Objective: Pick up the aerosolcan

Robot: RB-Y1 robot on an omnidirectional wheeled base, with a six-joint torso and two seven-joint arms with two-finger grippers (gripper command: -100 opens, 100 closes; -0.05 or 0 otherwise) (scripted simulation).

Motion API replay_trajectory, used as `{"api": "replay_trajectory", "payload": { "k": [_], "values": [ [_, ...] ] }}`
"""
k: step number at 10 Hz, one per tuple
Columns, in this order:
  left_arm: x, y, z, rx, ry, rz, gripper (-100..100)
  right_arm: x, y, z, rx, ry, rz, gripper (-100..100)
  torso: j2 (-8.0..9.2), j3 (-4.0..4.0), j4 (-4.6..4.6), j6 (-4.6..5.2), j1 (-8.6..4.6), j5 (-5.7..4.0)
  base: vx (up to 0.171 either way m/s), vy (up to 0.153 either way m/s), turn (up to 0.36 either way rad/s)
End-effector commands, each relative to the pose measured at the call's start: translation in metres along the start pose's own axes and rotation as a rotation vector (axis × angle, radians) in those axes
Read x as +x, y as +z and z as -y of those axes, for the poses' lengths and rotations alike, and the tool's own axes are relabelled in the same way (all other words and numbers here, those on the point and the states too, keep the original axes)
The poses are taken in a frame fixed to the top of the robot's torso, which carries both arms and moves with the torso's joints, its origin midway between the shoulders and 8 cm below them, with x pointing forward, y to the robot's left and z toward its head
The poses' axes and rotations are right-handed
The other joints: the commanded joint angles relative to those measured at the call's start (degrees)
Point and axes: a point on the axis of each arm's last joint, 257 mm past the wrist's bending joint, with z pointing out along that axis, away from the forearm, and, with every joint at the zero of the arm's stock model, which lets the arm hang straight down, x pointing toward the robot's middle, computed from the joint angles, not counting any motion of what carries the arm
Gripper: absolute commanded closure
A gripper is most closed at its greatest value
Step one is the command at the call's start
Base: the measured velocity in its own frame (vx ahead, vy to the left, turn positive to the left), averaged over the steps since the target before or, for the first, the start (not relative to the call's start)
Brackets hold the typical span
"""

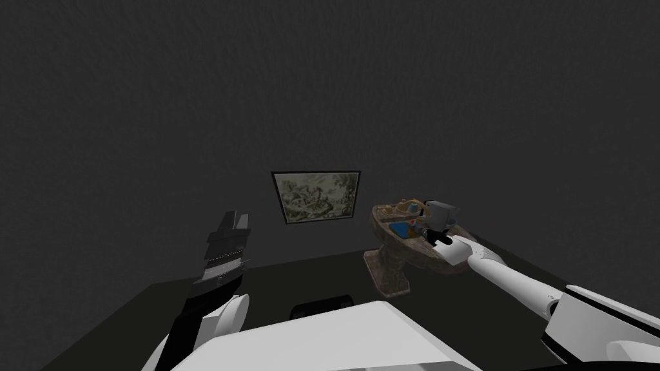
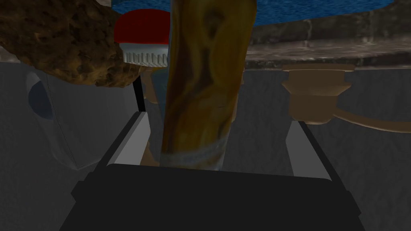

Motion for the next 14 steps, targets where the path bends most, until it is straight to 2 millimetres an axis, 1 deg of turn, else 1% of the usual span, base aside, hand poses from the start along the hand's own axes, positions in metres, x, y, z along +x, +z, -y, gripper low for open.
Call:
{"api": "replay_trajectory", "payload": {
  "k": [1, 2, 3, 4, 5, 6, 7, 8, 9, 10, 11, 13, 14],
  "values": [
    [0.000, 0.000, 0.000, 0.000, 0.000, 0.000, 0, 0.001, 0.003, -0.007, -0.016, -0.010, -0.003, -100, 0.00, 0.00, 0.00, 0.00, 0.00, 0.00, 0.060, 0.016, -0.138],
    [0.000, 0.000, 0.000, 0.000, 0.000, 0.000, 0, 0.008, 0.003, -0.008, -0.017, -0.022, -0.017, -100, -0.01, -0.01, -0.01, -0.04, 0.00, -0.01, 0.027, 0.009, -0.024],
    [0.000, 0.000, 0.000, 0.000, 0.000, 0.000, 0, -0.009, 0.009, -0.020, -0.043, -0.014, 0.011, -100, 0.06, 0.03, 0.00, -0.05, -0.03, -0.02, 0.055, 0.019, -0.182],
    [0.000, 0.000, 0.000, 0.000, 0.000, 0.000, 0, 0.006, 0.009, -0.021, -0.046, -0.039, -0.016, -100, 0.00, 0.00, 0.00, -0.01, 0.01, 0.01, 0.057, 0.024, -0.166],
    [0.000, 0.000, 0.000, 0.000, 0.000, 0.000, 0, -0.013, 0.012, -0.029, -0.067, -0.027, 0.015, -100, 0.01, -0.01, -0.01, -0.02, 0.02, -0.01, 0.084, 0.028, -0.253],
    [0.000, 0.000, 0.000, 0.000, 0.000, 0.000, 0, -0.008, 0.013, -0.033, -0.073, -0.041, 0.004, -100, -0.07, -0.04, -0.02, 0.01, 0.03, 0.01, 0.070, 0.026, -0.127],
    [0.000, 0.000, 0.000, 0.000, 0.000, 0.000, 0, 0.002, 0.013, -0.033, -0.074, -0.057, -0.014, -100, -0.07, -0.05, -0.03, -0.07, 0.03, -0.01, 0.025, 0.009, 0.027],
    [0.000, 0.000, 0.000, 0.000, 0.000, 0.000, 0, -0.019, 0.016, -0.039, -0.090, -0.042, 0.021, -100, 0.04, 0.01, -0.01, -0.07, -0.03, -0.01, 0.041, 0.012, -0.179],
    [0.000, 0.000, 0.000, 0.000, 0.000, 0.000, 0, -0.019, 0.017, -0.045, -0.098, -0.051, 0.018, -100, 0.05, 0.02, 0.01, 0.00, -0.03, 0.00, 0.049, 0.025, -0.162],
    [0.000, 0.000, 0.000, 0.000, 0.000, 0.000, 0, -0.004, 0.017, -0.044, -0.099, -0.078, -0.010, -100, 0.03, 0.01, 0.00, -0.05, 0.01, 0.00, 0.030, 0.015, -0.001],
    [0.000, 0.000, 0.000, 0.000, 0.000, 0.000, 0, -0.027, 0.021, -0.055, -0.121, -0.068, 0.027, -100, 0.06, 0.02, 0.00, -0.07, -0.02, -0.02, 0.054, 0.011, -0.219],
    [0.000, 0.000, 0.000, 0.000, 0.000, 0.000, 0, -0.011, 0.020, -0.054, -0.122, -0.097, -0.003, -100, -0.01, -0.01, -0.01, -0.05, 0.00, -0.01, 0.048, 0.020, -0.062],
    [0.000, 0.000, 0.000, 0.000, 0.000, 0.000, 0, -0.034, 0.023, -0.063, -0.143, -0.091, 0.032, -100, 0.04, 0.01, -0.01, -0.08, -0.03, -0.02, 0.059, 0.028, -0.145]
  ]
}}
